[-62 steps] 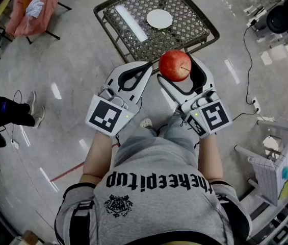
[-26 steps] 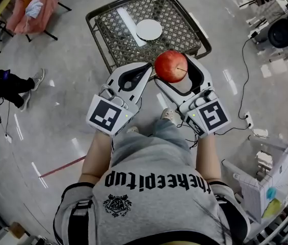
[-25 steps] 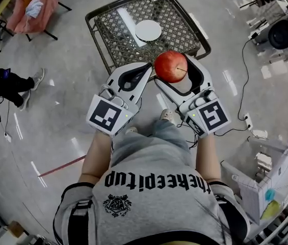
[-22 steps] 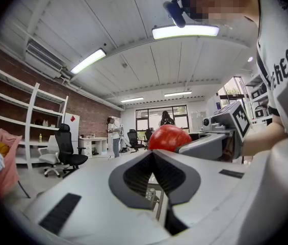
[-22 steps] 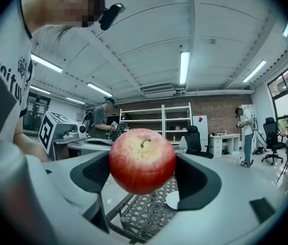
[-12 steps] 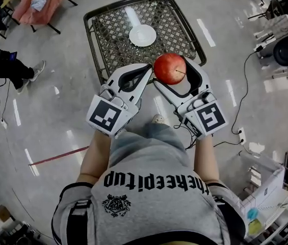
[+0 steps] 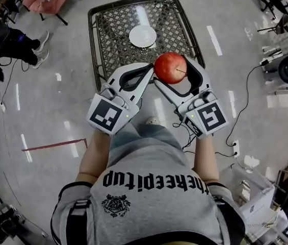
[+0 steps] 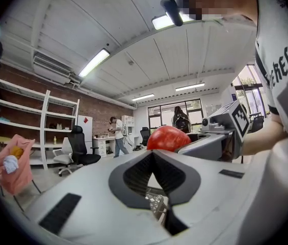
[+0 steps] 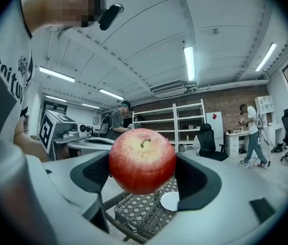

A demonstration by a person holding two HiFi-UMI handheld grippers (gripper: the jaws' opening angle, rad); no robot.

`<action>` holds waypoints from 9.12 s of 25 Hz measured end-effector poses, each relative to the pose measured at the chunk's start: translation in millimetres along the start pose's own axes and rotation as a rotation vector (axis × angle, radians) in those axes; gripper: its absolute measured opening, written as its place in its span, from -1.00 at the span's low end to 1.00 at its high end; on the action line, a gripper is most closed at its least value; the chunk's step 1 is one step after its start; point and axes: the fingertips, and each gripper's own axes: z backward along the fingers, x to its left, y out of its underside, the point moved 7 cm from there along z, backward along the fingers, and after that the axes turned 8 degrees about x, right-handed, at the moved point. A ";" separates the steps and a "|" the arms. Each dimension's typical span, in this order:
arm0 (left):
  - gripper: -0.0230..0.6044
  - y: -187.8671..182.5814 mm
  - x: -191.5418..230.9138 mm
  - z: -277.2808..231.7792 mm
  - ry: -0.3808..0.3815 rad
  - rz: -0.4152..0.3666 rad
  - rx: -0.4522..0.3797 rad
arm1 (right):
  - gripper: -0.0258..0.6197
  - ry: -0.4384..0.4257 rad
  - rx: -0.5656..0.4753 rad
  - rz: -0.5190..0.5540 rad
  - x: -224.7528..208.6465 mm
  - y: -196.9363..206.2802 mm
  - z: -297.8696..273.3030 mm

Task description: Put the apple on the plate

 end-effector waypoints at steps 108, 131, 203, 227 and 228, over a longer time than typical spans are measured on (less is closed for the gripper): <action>-0.86 0.7 139.8 -136.8 -0.705 0.309 0.098 | 0.34 -0.635 0.129 0.095 -210.2 -12.8 -232.0; -0.86 44.5 150.5 -153.7 -0.762 0.397 0.157 | 0.34 -0.702 0.289 0.091 -207.0 76.3 -291.3; -0.86 149.4 170.7 -164.9 -0.724 0.549 0.230 | 0.35 -0.660 0.592 0.245 -182.4 244.3 -358.9; -0.86 143.5 166.3 -164.4 -0.718 0.539 0.234 | 0.39 -0.649 0.571 0.244 -181.9 234.5 -348.8; -0.86 142.7 165.6 -164.2 -0.717 0.538 0.233 | 0.39 -0.647 0.567 0.243 -182.0 233.1 -347.7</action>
